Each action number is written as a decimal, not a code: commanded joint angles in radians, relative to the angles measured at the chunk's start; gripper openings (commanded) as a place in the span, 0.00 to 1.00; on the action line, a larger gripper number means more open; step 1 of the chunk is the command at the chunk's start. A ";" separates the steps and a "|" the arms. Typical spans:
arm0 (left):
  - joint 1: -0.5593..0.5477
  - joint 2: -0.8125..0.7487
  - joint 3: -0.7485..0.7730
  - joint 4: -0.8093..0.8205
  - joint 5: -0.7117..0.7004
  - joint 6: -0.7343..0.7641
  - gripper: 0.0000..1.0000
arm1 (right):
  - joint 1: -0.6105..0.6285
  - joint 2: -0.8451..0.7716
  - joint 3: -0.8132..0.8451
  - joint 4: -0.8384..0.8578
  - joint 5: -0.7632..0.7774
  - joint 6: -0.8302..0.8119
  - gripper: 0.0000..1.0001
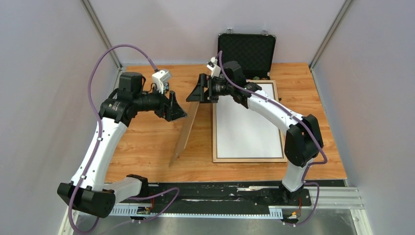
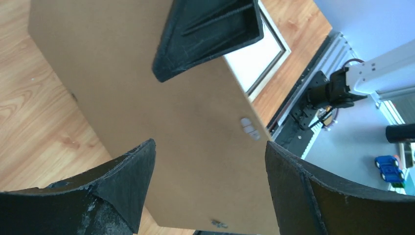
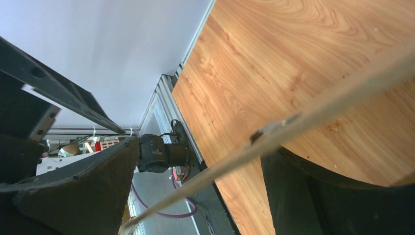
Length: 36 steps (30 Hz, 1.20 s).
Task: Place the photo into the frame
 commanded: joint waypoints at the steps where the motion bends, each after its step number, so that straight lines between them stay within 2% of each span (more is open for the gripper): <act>1: -0.003 -0.030 0.004 0.024 -0.090 0.013 0.90 | -0.015 -0.042 -0.062 0.062 0.020 0.006 0.89; 6: -0.002 -0.044 0.005 0.022 -0.220 0.020 0.92 | -0.041 -0.077 -0.128 0.094 0.030 0.014 0.84; 9: -0.003 -0.039 0.008 0.019 -0.254 0.021 0.92 | -0.061 -0.105 -0.163 0.114 0.034 0.015 0.76; 13: -0.003 -0.029 0.016 0.022 -0.269 0.020 0.92 | -0.088 -0.130 -0.217 0.164 0.031 0.018 0.55; 16: -0.003 -0.025 0.022 0.021 -0.286 0.025 0.92 | -0.102 -0.131 -0.243 0.188 0.035 0.019 0.25; 18: -0.001 -0.023 0.023 0.019 -0.297 0.034 0.92 | -0.109 -0.129 -0.249 0.193 0.043 0.016 0.09; 20: -0.001 -0.022 0.019 0.017 -0.312 0.045 0.92 | -0.115 -0.124 -0.247 0.193 0.049 0.014 0.01; 29: 0.024 0.002 -0.074 0.069 -0.318 0.119 0.94 | -0.172 -0.152 -0.287 0.213 0.051 0.018 0.00; 36: 0.210 0.019 -0.183 0.176 -0.123 0.128 1.00 | -0.237 -0.257 -0.364 0.317 0.011 0.063 0.00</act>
